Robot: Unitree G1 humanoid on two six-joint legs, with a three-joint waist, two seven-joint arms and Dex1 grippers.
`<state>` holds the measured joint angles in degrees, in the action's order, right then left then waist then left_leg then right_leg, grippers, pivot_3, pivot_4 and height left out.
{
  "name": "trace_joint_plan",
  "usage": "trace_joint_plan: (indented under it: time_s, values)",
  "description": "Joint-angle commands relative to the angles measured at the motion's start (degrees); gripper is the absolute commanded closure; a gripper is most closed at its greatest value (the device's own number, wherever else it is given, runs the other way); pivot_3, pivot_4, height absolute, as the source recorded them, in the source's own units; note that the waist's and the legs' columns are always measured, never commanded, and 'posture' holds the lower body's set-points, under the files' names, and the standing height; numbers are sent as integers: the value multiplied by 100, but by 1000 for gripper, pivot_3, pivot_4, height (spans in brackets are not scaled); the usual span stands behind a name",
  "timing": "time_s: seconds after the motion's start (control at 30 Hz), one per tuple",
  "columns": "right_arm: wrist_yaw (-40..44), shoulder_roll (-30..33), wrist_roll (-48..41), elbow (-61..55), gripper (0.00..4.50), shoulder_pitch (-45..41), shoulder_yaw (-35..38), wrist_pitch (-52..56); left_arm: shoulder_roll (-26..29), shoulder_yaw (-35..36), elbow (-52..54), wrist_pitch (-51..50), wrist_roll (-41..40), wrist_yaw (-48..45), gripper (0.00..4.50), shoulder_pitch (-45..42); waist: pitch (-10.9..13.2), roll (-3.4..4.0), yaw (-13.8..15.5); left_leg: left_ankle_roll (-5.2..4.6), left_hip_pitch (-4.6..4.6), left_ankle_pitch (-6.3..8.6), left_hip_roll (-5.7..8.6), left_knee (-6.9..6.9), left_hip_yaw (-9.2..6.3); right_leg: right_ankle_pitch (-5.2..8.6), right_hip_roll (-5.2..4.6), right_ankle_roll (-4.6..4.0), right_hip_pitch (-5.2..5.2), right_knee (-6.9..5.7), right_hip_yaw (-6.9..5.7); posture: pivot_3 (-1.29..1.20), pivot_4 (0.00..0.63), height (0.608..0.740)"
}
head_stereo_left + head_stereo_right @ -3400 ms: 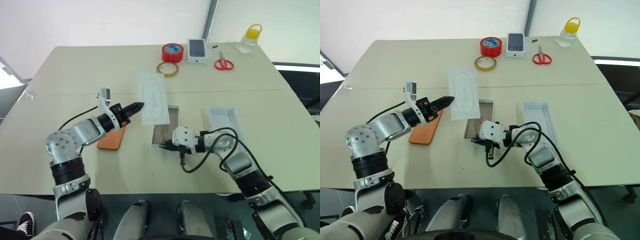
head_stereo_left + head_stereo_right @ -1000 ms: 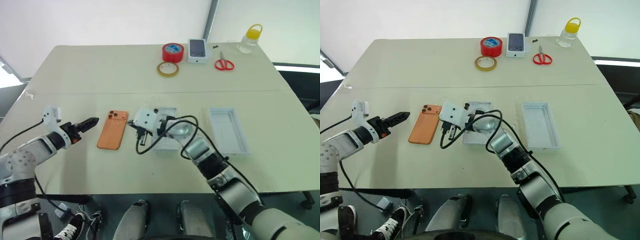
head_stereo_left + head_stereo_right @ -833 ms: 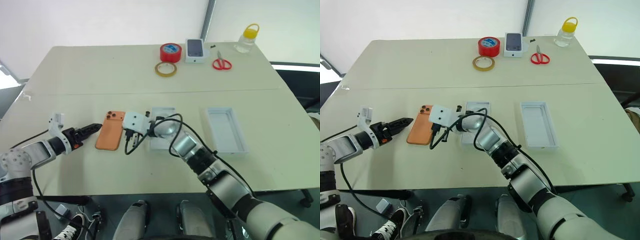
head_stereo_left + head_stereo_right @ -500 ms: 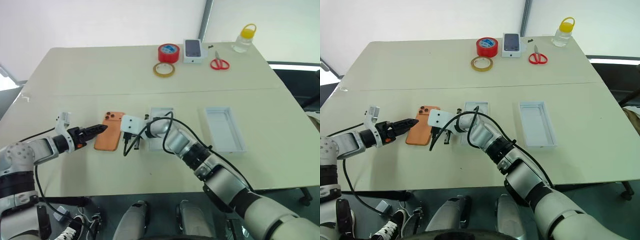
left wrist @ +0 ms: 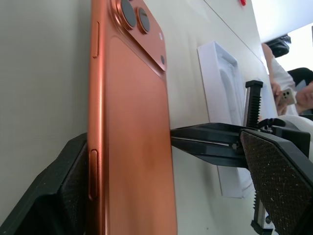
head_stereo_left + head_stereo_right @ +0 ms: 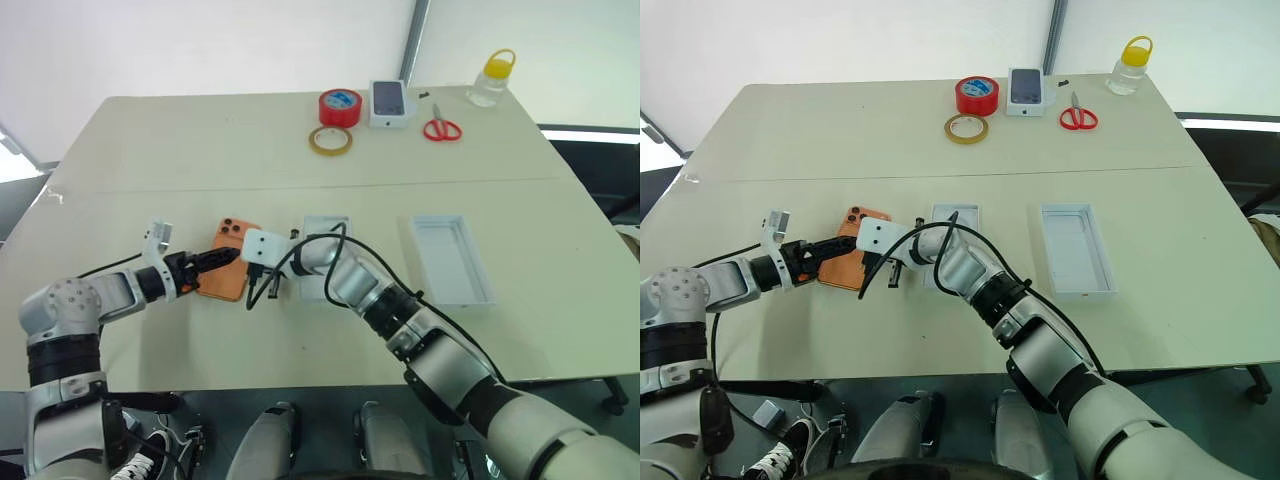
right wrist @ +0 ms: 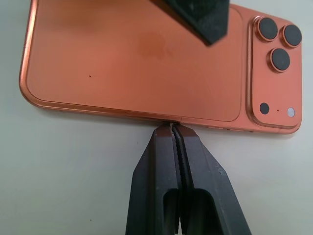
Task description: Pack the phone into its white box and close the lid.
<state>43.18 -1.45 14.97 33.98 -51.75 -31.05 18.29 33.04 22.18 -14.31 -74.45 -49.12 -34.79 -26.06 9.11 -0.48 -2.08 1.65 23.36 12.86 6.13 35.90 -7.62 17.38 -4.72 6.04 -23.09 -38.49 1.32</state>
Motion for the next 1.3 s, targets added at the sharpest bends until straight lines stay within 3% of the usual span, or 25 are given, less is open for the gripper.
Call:
trace_joint_plan:
  time_s: [0.03, 0.1, 0.17, 0.37, 0.7, 0.83, 1.1, 1.3]
  values:
    - [-10, -59, 43, -12, 4433, -16, -21, -92, -130, -252, -185, -68, 167, 48, 0, 15, 0, 0, -2, 0, 0, 0, 0, 0, 0, 0, 0, 0, 0, 0, 0, 0, 150, 740]
    - [-15, -54, 55, -19, 4433, 17, -41, -108, -95, -110, -344, -6, 196, 45, 0, -40, 0, 0, -3, 0, 0, 0, 0, 0, 0, 0, 1, 0, -1, 0, 0, 0, 150, 740]
    - [-12, -49, 62, -34, 4500, 36, -50, -131, -75, -82, -396, 31, 233, 26, 558, -27, 0, 0, -17, 0, 0, 0, -1, 0, -1, 0, 1, 0, -1, -1, 0, 0, 150, 740]
    - [-29, -57, 73, -29, 4500, 31, -22, -135, -81, -122, -328, 13, 270, -83, 3282, 97, 0, 0, -37, 0, 1, 0, -1, -1, -1, 0, 1, 0, -2, -1, 0, 0, 150, 740]
    - [-80, -42, 79, -3, 4500, 19, 9, -173, -123, -113, -238, 53, 312, -73, 3282, 212, -2, -5, -46, 0, 1, 0, -3, -1, -2, 0, 3, 0, -5, -4, 1, 0, 150, 740]
    - [-83, -46, 78, -25, 4500, 35, 0, -161, -161, -82, -253, 94, 287, -73, 4468, 233, -5, -6, -45, 0, -1, 0, -3, -1, -2, 0, 3, 0, -2, -3, 0, 0, 150, 740]
    - [-85, 14, 55, -131, 4500, 77, 25, -277, -332, 21, -134, 349, 253, -88, 4468, 364, -5, -7, -47, -1, -3, 1, -4, -3, -2, 0, 3, 0, -2, -4, 1, 0, 150, 740]
    - [-108, 19, -755, -1051, 4500, 250, 902, -478, -629, 524, 220, 1250, 170, -82, 4468, 626, -4, -8, -40, -1, 0, 0, -3, -2, -2, 0, 2, -1, -3, -3, 1, 0, 150, 740]
